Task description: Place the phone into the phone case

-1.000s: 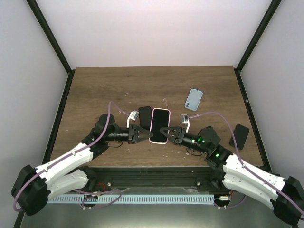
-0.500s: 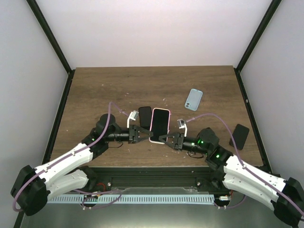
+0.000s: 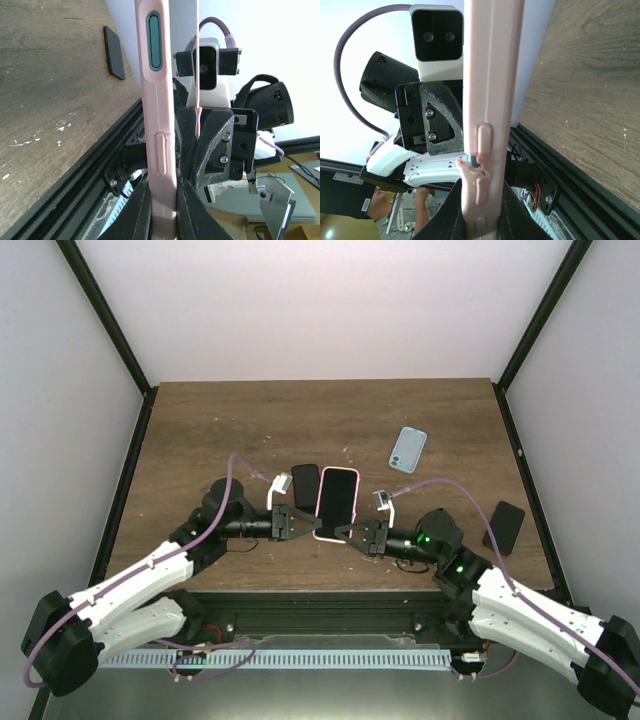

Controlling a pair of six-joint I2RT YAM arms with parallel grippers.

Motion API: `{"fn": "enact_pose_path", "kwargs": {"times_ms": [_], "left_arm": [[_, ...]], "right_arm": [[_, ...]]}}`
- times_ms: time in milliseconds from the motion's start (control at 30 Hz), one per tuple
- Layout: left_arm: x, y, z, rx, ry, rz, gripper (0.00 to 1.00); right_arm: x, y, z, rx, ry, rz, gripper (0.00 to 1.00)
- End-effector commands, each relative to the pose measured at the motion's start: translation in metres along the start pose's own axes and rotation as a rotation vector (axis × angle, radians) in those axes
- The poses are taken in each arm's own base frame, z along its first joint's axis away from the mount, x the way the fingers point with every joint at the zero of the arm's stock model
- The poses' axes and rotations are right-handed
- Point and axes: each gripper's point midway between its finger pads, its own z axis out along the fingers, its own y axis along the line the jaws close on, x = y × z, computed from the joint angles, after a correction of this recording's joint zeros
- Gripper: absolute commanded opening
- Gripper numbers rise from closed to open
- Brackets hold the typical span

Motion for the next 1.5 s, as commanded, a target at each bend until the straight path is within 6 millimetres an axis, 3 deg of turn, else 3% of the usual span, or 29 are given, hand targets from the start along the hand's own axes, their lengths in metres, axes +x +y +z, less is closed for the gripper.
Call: {"fn": "enact_pose_path", "kwargs": {"times_ms": [0,67,100,167,233,333,400,467,600,633,900,1000,1067,1167,1467], "left_arm": [[-0.015,-0.015,-0.007,0.033,-0.076,0.061,0.14],[-0.015,-0.019,-0.009,0.046,-0.083,0.054,0.38],[-0.015,-0.019,-0.01,0.047,-0.086,0.053,0.44],[-0.017,-0.019,-0.01,0.046,-0.09,0.056,0.47],[-0.019,-0.019,-0.01,0.045,-0.094,0.055,0.38],[-0.021,-0.015,-0.009,0.017,-0.099,0.062,0.15],[-0.022,-0.008,-0.008,-0.02,-0.096,0.069,0.07],[-0.021,-0.005,-0.008,-0.033,-0.092,0.069,0.0],[-0.022,-0.001,-0.012,-0.074,-0.102,0.069,0.0],[-0.022,0.0,-0.013,-0.091,-0.102,0.075,0.06],[-0.035,-0.001,-0.044,-0.319,-0.166,0.217,0.96],[-0.038,0.003,-0.059,-0.424,-0.178,0.273,1.0],[-0.04,0.004,-0.069,-0.485,-0.185,0.315,1.0],[-0.041,0.007,-0.083,-0.567,-0.197,0.374,1.0],[-0.033,0.002,-0.106,-0.592,-0.243,0.488,1.0]], "right_arm": [[-0.001,0.027,-0.002,-0.048,0.016,-0.097,0.01],[-0.001,0.033,-0.003,-0.065,0.016,-0.142,0.01],[0.0,0.036,-0.003,-0.077,0.027,-0.161,0.01],[0.006,0.041,-0.001,-0.109,0.066,-0.186,0.01],[0.011,0.042,0.001,-0.123,0.101,-0.192,0.01],[0.012,0.037,0.003,-0.107,0.108,-0.188,0.01],[0.012,0.035,0.003,-0.099,0.108,-0.187,0.01],[0.012,0.031,0.005,-0.08,0.109,-0.184,0.01],[0.011,0.026,0.005,-0.057,0.099,-0.18,0.01],[0.009,0.024,0.004,-0.047,0.09,-0.18,0.01],[-0.024,-0.025,-0.002,0.295,-0.045,-0.223,0.01],[-0.042,-0.042,-0.009,0.426,-0.069,-0.279,0.01],[-0.052,-0.046,-0.009,0.441,-0.059,-0.301,0.01],[-0.071,-0.069,-0.009,0.482,-0.042,-0.283,0.01],[-0.118,-0.133,0.003,0.509,0.066,-0.19,0.01]]}}
